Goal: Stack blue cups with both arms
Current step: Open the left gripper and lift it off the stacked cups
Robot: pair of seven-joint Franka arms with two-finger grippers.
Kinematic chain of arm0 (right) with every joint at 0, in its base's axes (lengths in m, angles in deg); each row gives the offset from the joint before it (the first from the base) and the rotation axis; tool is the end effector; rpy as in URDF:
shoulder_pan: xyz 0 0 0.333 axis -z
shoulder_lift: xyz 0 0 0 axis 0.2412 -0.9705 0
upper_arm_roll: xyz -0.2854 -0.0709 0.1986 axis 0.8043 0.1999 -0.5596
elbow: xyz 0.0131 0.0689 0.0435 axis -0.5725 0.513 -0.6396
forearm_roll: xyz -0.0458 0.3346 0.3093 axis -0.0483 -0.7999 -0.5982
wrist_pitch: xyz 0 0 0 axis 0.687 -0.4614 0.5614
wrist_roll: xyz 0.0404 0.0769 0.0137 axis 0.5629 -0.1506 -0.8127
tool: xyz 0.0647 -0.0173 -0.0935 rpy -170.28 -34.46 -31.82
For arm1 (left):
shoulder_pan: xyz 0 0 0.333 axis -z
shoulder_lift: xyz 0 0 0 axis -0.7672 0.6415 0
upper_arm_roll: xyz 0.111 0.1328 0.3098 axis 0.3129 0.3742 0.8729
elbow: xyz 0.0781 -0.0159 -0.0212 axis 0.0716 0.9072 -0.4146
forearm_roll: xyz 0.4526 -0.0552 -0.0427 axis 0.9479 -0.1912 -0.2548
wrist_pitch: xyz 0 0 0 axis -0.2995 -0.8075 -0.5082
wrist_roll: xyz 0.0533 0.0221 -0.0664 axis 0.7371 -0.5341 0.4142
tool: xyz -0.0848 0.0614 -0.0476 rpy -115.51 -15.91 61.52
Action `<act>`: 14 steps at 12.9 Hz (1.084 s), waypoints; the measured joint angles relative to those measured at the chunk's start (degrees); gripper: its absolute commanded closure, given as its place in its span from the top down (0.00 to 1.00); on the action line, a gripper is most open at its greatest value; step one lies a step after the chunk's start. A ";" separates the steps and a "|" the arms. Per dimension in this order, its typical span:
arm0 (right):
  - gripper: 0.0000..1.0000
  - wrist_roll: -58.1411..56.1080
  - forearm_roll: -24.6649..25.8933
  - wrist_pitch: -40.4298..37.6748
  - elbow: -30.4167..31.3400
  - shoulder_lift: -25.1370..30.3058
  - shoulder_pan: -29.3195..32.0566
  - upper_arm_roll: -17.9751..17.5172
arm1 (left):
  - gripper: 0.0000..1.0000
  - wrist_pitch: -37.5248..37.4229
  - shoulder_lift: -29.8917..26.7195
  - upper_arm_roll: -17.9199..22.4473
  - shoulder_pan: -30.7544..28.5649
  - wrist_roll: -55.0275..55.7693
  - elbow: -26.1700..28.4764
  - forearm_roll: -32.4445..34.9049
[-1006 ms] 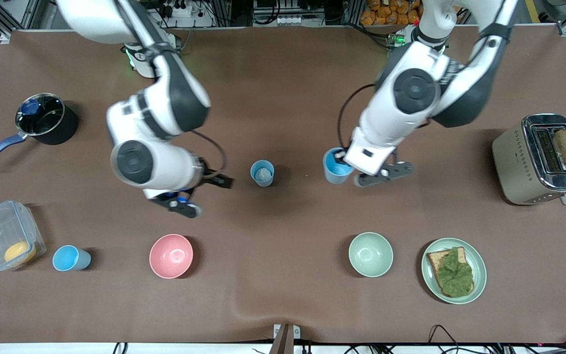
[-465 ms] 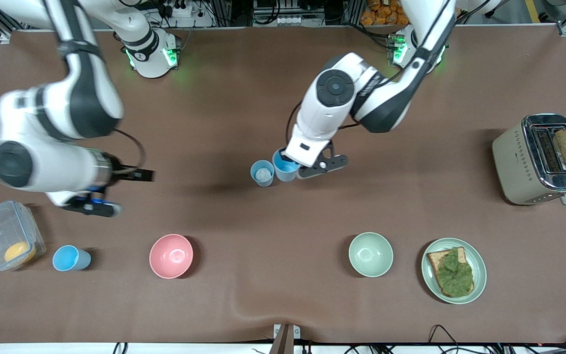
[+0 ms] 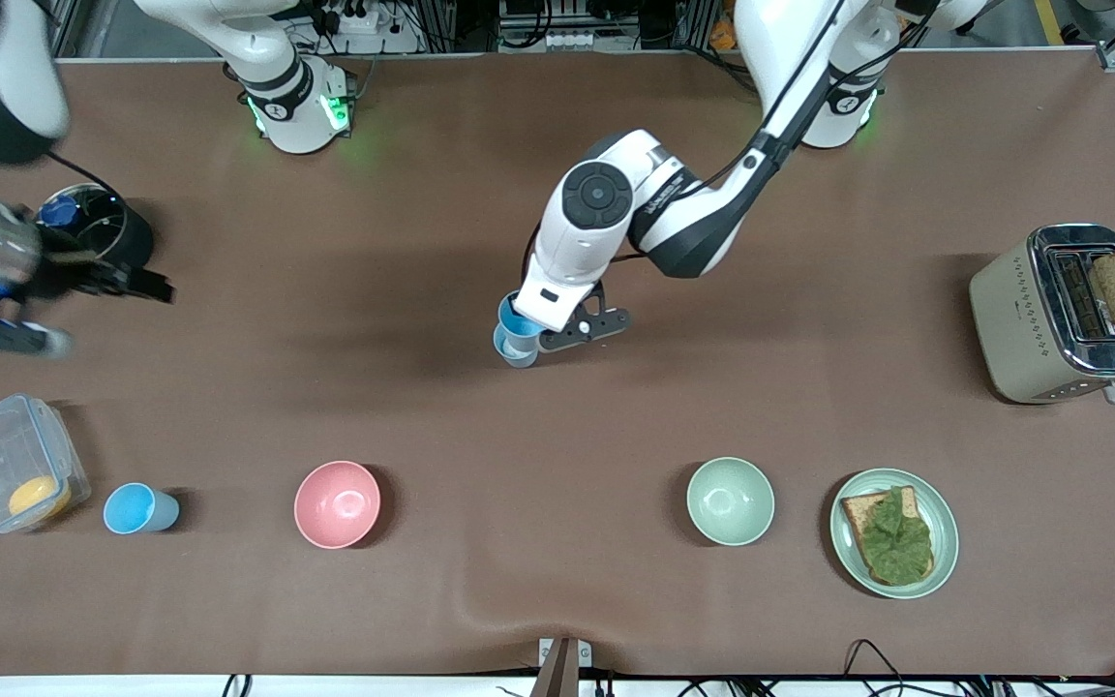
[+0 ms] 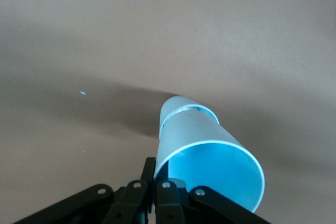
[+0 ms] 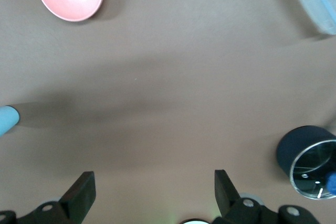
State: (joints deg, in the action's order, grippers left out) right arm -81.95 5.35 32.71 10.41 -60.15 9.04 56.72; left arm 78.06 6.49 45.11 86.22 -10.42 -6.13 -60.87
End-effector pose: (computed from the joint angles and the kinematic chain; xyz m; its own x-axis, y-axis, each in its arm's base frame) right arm 0.6329 -0.0055 0.5822 0.9771 -0.1304 -0.1682 -0.1370 -0.9902 -0.0282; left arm 0.5474 -0.5888 0.3268 0.9427 0.3075 -0.1298 0.3261 -0.9313 0.1621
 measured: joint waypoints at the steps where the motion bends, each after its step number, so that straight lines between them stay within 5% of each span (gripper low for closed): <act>1: 1.00 -0.43 0.08 -0.04 0.28 2.06 0.78 -0.01 | 0.00 0.50 0.64 -0.02 0.41 0.02 -0.09 0.00; 10: 1.00 -4.87 3.02 2.55 -0.81 4.40 1.50 -0.39 | 0.00 2.66 3.73 0.25 1.89 0.02 -0.42 -0.01; 12: 1.00 -4.97 3.05 4.64 -0.81 3.97 1.50 -0.39 | 0.99 2.66 3.87 0.33 1.89 -0.34 -0.42 0.14; 14: 1.00 -5.07 3.05 5.68 -0.81 3.61 1.52 -0.38 | 1.00 2.70 3.87 0.48 1.84 -3.88 -0.59 4.03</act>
State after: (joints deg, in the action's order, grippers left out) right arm -87.02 8.40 38.39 9.60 -56.54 10.56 56.34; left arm 80.76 10.37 45.59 88.06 -14.30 -6.72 -56.85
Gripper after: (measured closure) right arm 0.000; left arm 0.802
